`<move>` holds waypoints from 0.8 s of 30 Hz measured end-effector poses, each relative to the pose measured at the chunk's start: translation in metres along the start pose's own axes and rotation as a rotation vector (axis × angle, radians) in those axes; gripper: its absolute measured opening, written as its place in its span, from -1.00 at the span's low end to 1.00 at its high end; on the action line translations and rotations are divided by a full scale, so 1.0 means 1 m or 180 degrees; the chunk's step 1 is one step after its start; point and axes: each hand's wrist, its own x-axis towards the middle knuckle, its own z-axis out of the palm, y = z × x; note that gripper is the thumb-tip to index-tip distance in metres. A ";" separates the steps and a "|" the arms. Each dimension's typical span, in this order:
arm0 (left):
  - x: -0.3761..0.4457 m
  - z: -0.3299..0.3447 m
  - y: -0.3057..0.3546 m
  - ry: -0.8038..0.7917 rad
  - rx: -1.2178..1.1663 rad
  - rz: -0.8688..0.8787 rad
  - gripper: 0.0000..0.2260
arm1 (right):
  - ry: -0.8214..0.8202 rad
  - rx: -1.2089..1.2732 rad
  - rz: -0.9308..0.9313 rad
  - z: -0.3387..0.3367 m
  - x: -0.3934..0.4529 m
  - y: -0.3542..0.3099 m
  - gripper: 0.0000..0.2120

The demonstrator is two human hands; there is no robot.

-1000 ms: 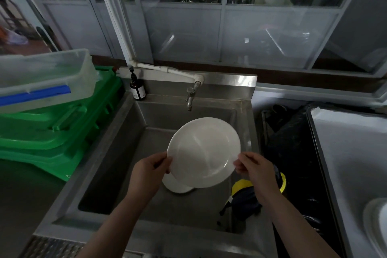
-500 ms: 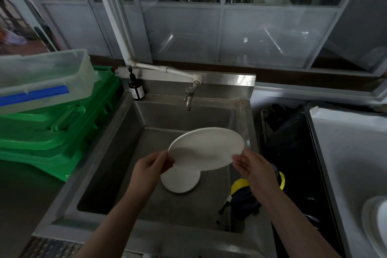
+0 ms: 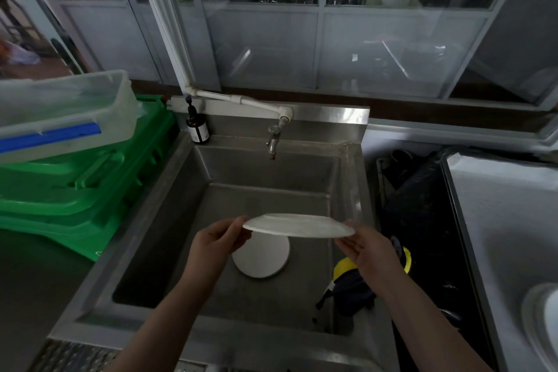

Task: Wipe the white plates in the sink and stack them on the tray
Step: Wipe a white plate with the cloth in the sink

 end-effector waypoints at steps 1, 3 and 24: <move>0.000 0.001 0.001 -0.0012 -0.0053 -0.0029 -0.84 | -0.0017 -0.0062 -0.0014 -0.001 0.001 0.002 -0.90; -0.001 0.001 0.003 -0.0023 -0.0157 -0.0103 -0.85 | -0.0026 -0.0256 -0.0040 -0.003 0.003 0.004 -0.88; -0.003 0.002 0.000 -0.0420 -0.0522 -0.0530 -0.80 | 0.0253 -0.0010 0.0045 0.005 0.002 0.014 -0.78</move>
